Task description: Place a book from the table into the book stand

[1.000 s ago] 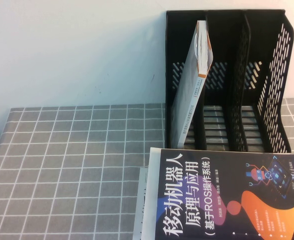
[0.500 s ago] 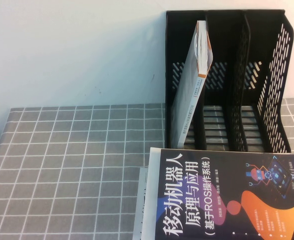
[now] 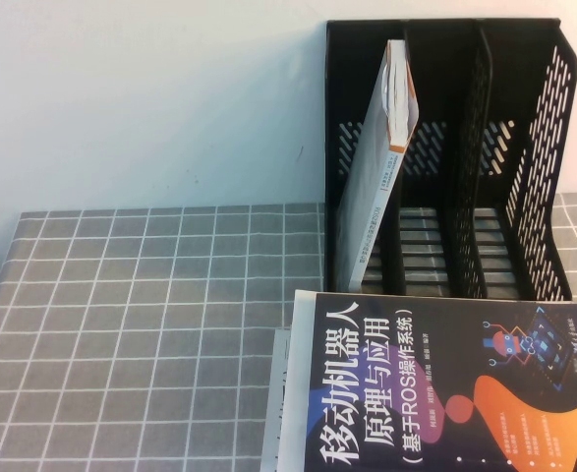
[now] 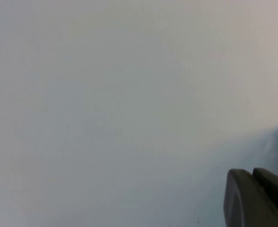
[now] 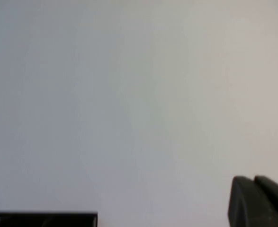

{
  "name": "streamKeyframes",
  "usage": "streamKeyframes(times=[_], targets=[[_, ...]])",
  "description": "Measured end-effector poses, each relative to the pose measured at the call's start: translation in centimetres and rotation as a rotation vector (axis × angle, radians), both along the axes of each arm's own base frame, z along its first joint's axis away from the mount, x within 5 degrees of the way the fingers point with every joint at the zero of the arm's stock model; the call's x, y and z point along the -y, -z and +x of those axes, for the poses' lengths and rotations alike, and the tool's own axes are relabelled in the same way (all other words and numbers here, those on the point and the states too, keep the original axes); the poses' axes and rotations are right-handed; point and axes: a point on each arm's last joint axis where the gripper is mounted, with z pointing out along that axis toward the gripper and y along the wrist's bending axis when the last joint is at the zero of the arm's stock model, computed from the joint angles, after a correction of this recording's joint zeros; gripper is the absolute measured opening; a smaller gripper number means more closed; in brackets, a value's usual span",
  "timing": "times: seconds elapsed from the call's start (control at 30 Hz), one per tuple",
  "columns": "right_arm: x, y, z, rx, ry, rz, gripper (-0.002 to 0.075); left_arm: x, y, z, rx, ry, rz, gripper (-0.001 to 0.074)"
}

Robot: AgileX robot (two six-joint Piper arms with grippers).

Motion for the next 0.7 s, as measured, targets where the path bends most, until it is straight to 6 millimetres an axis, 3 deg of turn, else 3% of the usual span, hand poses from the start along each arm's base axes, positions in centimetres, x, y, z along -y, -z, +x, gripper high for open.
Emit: streamKeyframes(times=[0.13, 0.37, 0.5, 0.7], targets=[[-0.2, -3.0, -0.7, -0.247, -0.018, 0.037, -0.0003, 0.3, -4.3, -1.1, -0.121, 0.053, -0.055, -0.0004], [-0.3, -5.9, 0.4, -0.633, -0.051, 0.104, -0.0003, 1.9, -7.7, 2.0, -0.598, 0.203, -0.176, -0.0004], [-0.7, -6.0, 2.8, -0.868, -0.114, 0.14, -0.0003, 2.9, -7.2, 5.2, -0.744, 0.28, -0.238, -0.0004], [-1.4, -2.9, 7.2, -1.283, -0.262, 0.105, -0.0003, 5.1, -4.9, 9.7, -0.957, 0.476, -0.311, -0.0004]])
